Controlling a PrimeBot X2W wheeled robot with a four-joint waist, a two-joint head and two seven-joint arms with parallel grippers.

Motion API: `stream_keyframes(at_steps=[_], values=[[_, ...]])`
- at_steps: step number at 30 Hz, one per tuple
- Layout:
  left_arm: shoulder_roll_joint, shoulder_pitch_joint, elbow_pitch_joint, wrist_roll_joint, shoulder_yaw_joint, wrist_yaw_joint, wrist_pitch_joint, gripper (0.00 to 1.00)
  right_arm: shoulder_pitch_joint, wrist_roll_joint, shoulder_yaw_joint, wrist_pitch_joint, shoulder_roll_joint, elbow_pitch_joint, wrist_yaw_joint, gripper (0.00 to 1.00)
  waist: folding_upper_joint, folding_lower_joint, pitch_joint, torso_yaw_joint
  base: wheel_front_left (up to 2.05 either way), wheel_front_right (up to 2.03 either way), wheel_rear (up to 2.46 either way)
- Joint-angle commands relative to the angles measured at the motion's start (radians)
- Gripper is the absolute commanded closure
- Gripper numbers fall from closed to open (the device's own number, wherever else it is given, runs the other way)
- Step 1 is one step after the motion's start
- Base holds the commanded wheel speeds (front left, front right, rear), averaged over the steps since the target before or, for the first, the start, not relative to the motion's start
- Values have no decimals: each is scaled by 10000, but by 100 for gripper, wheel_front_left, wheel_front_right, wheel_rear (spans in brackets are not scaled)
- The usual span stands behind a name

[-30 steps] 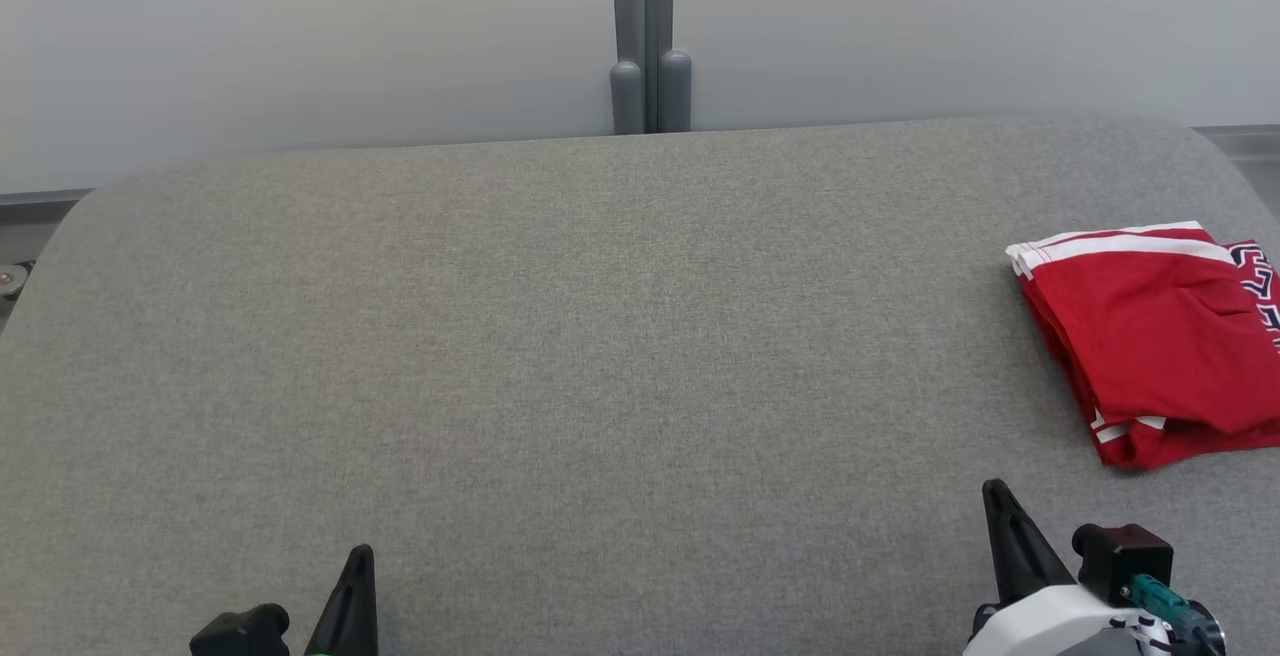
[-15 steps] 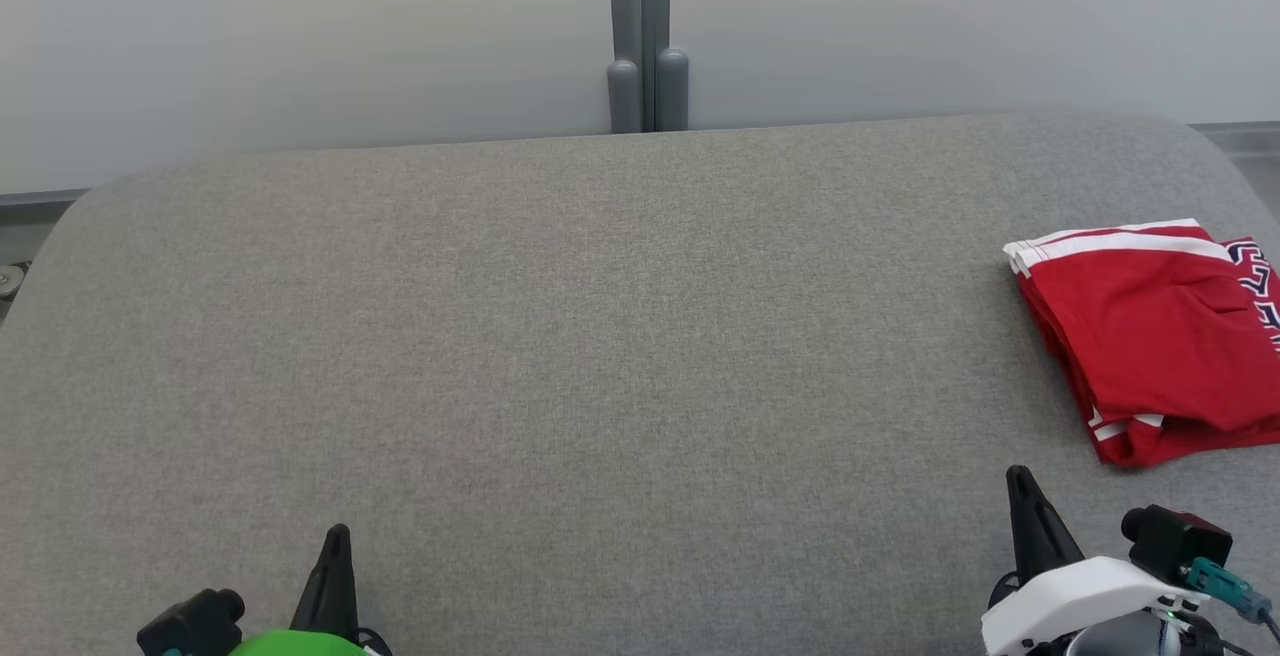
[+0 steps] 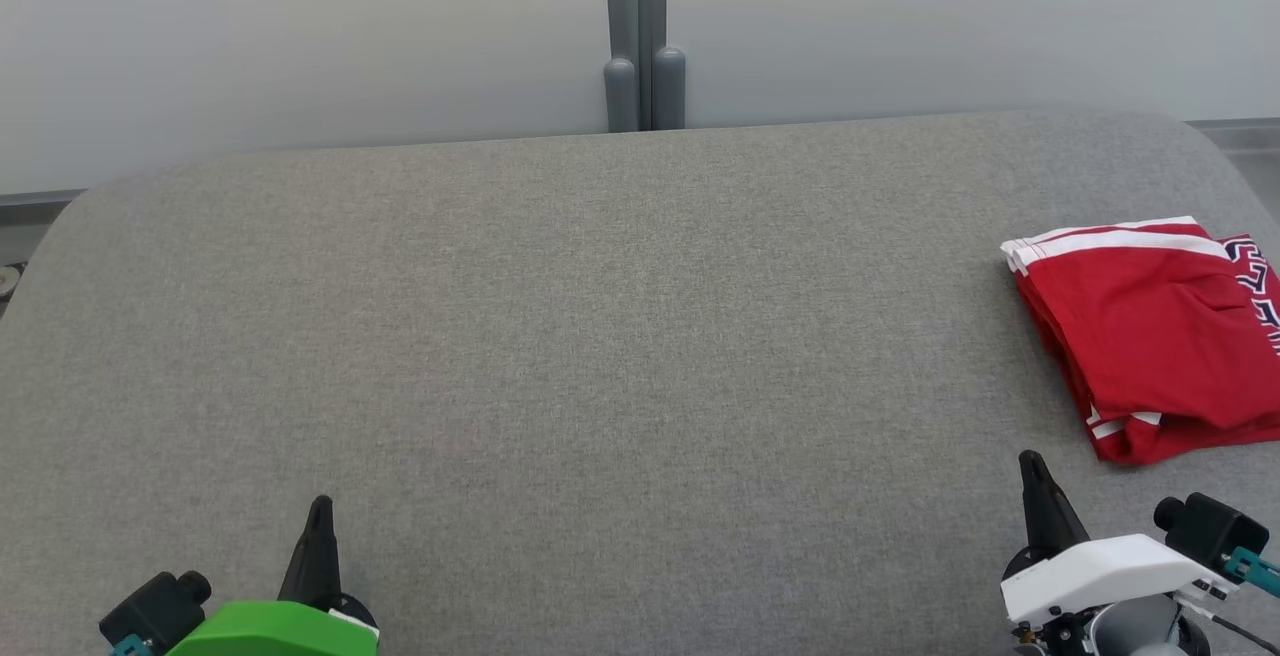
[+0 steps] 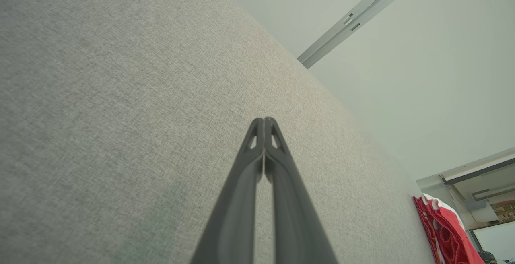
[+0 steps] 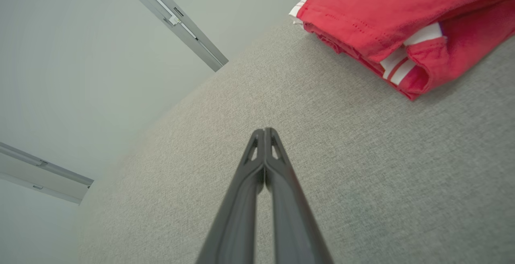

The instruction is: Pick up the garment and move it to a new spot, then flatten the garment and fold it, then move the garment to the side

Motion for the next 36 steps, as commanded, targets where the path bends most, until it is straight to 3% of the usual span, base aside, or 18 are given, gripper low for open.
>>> stream_keyframes(at_steps=[1, 36], values=[[40, -282, -169, -279, 66, -10, 43, 100, -269, 298, -48, 56, -62, -161, -5, 100, 0, 0, 1, -2, 0, 0, 0], [-10, -801, -576, -3988, 577, -18, 1097, 100, -673, 4745, -447, 1112, -95, -333, -6, 100, 0, 0, 48, -92, 0, 0, 0]])
